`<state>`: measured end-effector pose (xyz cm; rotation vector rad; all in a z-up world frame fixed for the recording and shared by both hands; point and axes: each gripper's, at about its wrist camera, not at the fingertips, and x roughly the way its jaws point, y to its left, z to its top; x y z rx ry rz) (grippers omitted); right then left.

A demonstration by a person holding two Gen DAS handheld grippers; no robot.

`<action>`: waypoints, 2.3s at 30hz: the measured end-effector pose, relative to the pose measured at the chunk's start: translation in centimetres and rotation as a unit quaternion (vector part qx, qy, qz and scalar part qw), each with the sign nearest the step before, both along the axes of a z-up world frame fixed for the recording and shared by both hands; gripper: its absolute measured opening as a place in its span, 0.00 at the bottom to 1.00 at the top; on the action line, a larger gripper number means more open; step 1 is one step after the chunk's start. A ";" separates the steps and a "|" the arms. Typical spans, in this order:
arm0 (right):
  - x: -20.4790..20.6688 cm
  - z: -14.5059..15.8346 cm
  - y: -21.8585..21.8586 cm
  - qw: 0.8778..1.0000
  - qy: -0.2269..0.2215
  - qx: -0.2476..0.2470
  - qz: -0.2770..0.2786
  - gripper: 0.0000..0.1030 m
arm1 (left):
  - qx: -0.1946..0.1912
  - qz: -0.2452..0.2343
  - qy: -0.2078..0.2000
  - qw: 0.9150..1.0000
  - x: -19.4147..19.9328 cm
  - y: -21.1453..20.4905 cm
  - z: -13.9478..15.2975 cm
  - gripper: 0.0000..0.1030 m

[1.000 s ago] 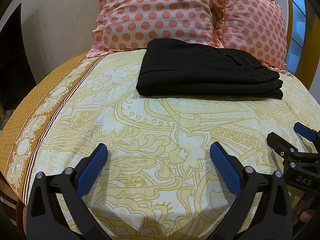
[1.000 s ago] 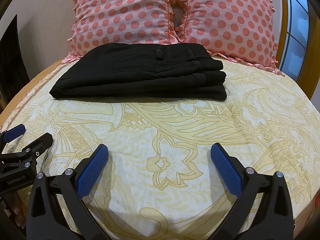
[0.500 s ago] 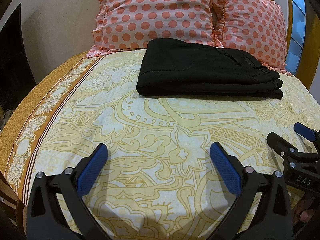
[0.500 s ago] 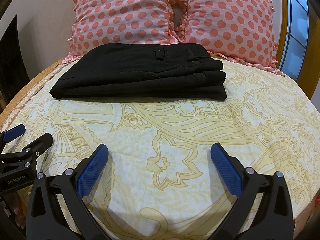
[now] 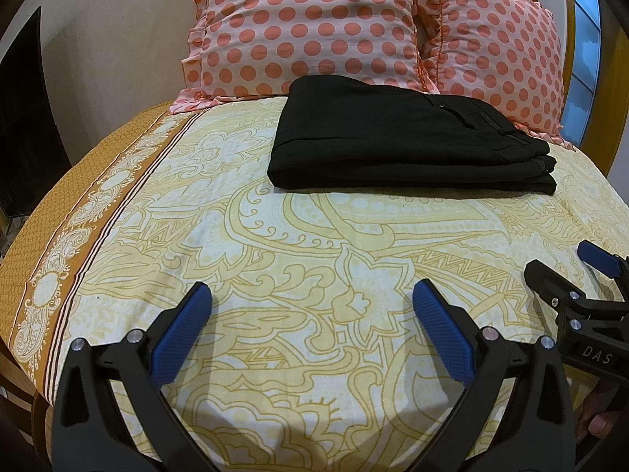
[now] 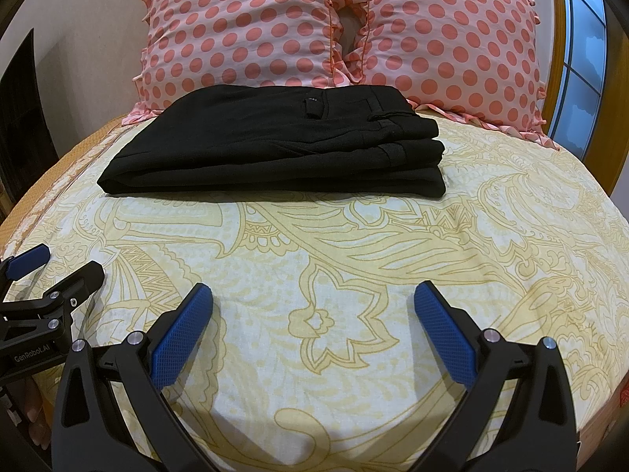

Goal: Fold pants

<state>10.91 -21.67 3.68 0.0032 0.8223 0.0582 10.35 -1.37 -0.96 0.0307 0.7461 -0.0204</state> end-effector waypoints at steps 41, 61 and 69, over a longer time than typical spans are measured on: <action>0.0 0.0 0.0 1.000 0.000 0.000 0.000 0.99 | -0.002 -0.004 0.010 1.000 0.0 -0.1 -0.1 0.98; 0.1 0.0 0.1 1.000 0.000 0.000 -0.001 0.99 | -0.002 -0.002 0.025 1.000 -0.2 0.2 0.0 0.98; 0.1 0.0 0.2 1.000 0.000 0.000 -0.002 0.99 | -0.002 -0.003 0.029 1.000 -0.1 0.3 0.1 0.98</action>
